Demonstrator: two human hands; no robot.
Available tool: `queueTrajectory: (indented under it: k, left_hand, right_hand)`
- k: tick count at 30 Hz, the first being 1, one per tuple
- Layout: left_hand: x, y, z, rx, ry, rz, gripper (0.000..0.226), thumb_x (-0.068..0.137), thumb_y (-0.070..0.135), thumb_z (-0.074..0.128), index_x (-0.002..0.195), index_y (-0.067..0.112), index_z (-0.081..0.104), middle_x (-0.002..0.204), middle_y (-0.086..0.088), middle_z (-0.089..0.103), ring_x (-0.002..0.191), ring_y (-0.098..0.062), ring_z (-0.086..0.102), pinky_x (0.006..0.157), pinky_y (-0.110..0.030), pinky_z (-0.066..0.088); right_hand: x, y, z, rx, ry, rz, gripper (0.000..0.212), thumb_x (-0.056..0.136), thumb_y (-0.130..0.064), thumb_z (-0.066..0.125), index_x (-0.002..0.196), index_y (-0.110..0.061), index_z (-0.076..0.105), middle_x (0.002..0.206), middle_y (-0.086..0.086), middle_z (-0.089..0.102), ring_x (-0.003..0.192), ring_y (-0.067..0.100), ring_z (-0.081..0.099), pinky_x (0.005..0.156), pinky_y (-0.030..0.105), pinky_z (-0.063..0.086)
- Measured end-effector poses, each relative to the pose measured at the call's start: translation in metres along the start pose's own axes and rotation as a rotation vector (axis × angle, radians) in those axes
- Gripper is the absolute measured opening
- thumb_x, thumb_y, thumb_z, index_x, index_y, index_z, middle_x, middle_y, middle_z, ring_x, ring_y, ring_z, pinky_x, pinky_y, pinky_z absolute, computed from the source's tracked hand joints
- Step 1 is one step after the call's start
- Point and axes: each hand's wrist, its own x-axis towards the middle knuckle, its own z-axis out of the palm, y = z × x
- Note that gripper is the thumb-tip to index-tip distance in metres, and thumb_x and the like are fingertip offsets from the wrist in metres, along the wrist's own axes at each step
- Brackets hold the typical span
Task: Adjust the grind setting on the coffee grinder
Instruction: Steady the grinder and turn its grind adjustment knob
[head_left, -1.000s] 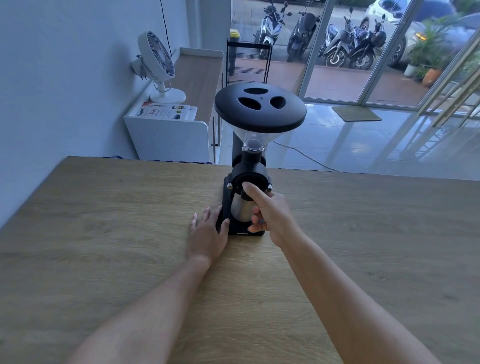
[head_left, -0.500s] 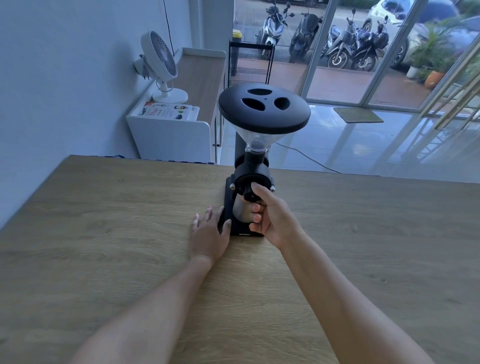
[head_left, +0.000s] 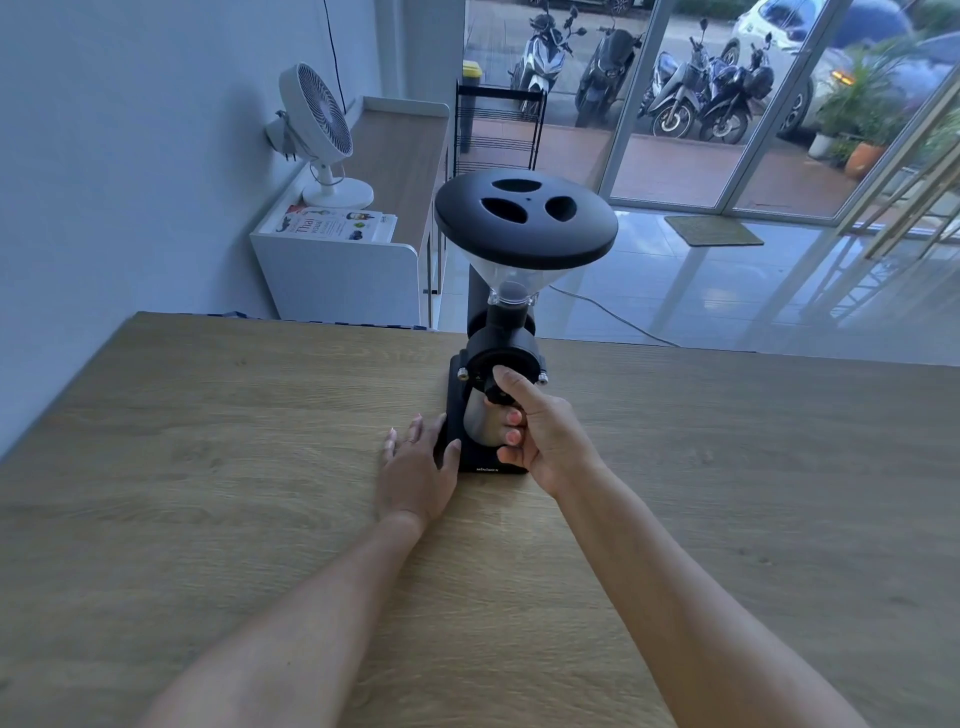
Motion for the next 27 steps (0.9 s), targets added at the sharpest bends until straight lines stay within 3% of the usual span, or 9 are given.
queueTrajectory:
  k: [16, 23, 27]
  left_hand:
    - [-0.0034, 0.0015, -0.0041, -0.003, -0.014, -0.007, 0.052, 0.096, 0.053, 0.031, 0.146, 0.038, 0.024, 0.156, -0.002, 0.025, 0.144, -0.032, 0.01, 0.118, -0.041, 0.009]
    - [-0.0021, 0.0002, -0.0026, 0.005, -0.015, -0.005, 0.052, 0.096, 0.054, 0.03, 0.146, 0.039, 0.024, 0.156, -0.002, 0.025, 0.144, -0.033, 0.011, 0.118, -0.042, 0.01]
    - [-0.0018, -0.0001, -0.0017, 0.011, -0.015, -0.008, 0.053, 0.096, 0.053, 0.03, 0.146, 0.039, 0.025, 0.156, -0.002, 0.026, 0.144, -0.033, 0.011, 0.118, -0.041, 0.009]
  right_hand:
    - [-0.0021, -0.0015, 0.0042, -0.048, 0.051, -0.018, 0.031, 0.079, -0.038, 0.081, 0.086, -0.014, 0.064, 0.05, -0.007, 0.042, 0.043, 0.009, 0.037, 0.039, 0.023, 0.04]
    - [-0.0027, 0.0, 0.0029, -0.036, 0.019, -0.019, 0.037, 0.079, -0.04, 0.081, 0.096, -0.013, 0.062, 0.054, -0.005, 0.043, 0.045, 0.011, 0.039, 0.04, 0.024, 0.04]
    - [-0.0038, 0.0018, -0.0012, 0.001, -0.11, 0.026, 0.041, 0.089, -0.049, 0.065, 0.101, -0.01, 0.064, 0.06, -0.002, 0.045, 0.046, 0.01, 0.042, 0.041, 0.025, 0.039]
